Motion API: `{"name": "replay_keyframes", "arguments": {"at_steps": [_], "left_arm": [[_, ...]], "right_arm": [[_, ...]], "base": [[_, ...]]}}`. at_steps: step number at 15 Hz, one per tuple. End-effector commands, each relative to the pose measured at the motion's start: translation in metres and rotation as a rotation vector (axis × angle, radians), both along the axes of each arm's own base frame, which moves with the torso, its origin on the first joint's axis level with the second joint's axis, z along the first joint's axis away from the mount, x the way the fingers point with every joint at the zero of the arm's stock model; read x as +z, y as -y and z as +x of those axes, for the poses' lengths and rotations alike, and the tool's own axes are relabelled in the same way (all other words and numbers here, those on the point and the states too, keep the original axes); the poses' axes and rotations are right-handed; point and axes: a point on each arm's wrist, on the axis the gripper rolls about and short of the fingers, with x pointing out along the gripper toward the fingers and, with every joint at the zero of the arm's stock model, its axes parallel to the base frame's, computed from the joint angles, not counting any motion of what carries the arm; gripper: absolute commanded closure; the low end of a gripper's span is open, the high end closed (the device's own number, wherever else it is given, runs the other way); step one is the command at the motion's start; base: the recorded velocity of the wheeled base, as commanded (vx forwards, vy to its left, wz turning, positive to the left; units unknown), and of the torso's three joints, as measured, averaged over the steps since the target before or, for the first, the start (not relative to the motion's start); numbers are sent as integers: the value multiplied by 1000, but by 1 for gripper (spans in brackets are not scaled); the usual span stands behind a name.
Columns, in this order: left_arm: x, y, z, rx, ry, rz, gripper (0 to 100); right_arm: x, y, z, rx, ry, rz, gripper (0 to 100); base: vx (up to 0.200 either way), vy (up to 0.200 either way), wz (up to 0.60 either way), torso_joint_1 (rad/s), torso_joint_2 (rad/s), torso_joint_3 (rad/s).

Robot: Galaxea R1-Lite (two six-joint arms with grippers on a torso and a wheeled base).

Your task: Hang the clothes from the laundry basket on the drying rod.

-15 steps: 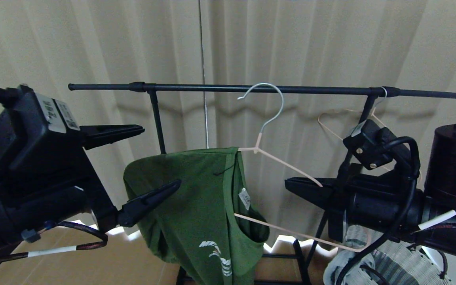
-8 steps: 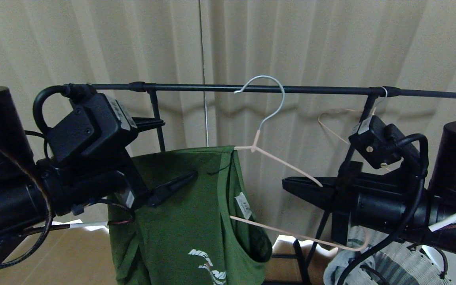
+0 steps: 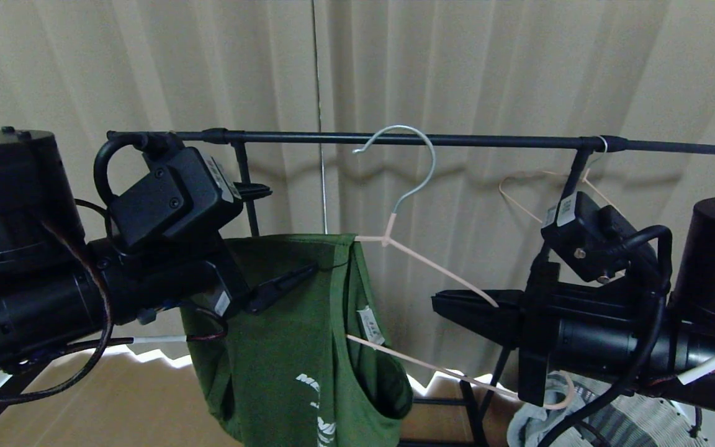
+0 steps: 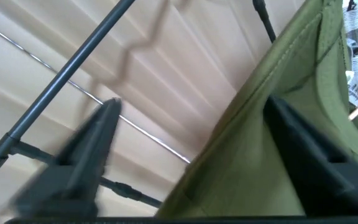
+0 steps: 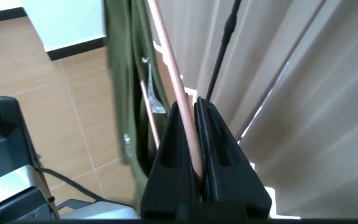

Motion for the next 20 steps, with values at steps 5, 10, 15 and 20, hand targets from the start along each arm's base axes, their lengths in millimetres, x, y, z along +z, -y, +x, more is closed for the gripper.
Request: {"name": "replay_keyframes", "arguments": {"at_steps": [5, 10, 15, 20], "left_arm": [[-3, 0, 1, 0, -9, 5, 100], [-4, 0, 1, 5, -10, 8, 100], [-8, -9, 4, 138, -1, 16, 100], [-1, -11, 8, 355, 6, -70, 100]], "right_arm": [[0, 0, 0, 4, 1, 1, 100], [0, 0, 0, 3, 1, -1, 100], [3, 7, 0, -41, 15, 2, 0], [-4, 25, -14, -66, 9, -3, 0]], "base": [[0, 0, 0, 0, 0, 0], [0, 0, 0, 0, 0, 0], [0, 0, 0, 0, 0, 0], [0, 0, 0, 0, 0, 0]]}}
